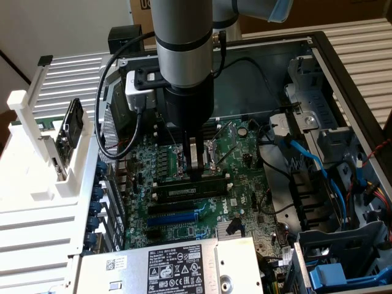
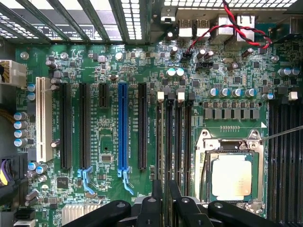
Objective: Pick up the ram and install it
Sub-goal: 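Press down the ram until it locks into place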
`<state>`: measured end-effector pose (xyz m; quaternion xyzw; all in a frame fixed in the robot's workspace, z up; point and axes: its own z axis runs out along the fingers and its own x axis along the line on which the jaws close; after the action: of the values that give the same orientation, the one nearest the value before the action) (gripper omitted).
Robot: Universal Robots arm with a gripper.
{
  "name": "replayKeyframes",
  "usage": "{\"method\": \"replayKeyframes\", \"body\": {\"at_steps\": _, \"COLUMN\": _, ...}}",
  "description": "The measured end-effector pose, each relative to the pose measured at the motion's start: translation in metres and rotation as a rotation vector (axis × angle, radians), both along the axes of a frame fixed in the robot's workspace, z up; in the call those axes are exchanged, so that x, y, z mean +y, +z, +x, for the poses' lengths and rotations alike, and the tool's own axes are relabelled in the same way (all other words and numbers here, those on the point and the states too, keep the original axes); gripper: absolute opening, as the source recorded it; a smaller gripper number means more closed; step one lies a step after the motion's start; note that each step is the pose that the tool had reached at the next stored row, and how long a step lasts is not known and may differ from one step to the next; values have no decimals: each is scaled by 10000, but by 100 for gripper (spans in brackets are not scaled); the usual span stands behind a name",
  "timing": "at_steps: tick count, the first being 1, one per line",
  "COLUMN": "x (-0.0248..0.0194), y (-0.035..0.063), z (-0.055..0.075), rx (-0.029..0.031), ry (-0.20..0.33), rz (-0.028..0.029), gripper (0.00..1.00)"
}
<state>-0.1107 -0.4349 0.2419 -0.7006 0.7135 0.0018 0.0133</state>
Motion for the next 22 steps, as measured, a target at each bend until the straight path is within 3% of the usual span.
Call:
{"method": "replayKeyframes", "body": {"at_steps": 6, "x": 0, "y": 0, "z": 0, "rx": 0, "ry": 0, "rz": 0, "gripper": 20}}
{"method": "replayKeyframes", "body": {"at_steps": 10, "x": 0, "y": 0, "z": 0, "rx": 0, "ry": 0, "rz": 0, "gripper": 10}}
{"method": "replayKeyframes", "body": {"at_steps": 22, "x": 3, "y": 1, "z": -19, "rx": -8, "ry": 0, "rz": -2, "gripper": 10}}
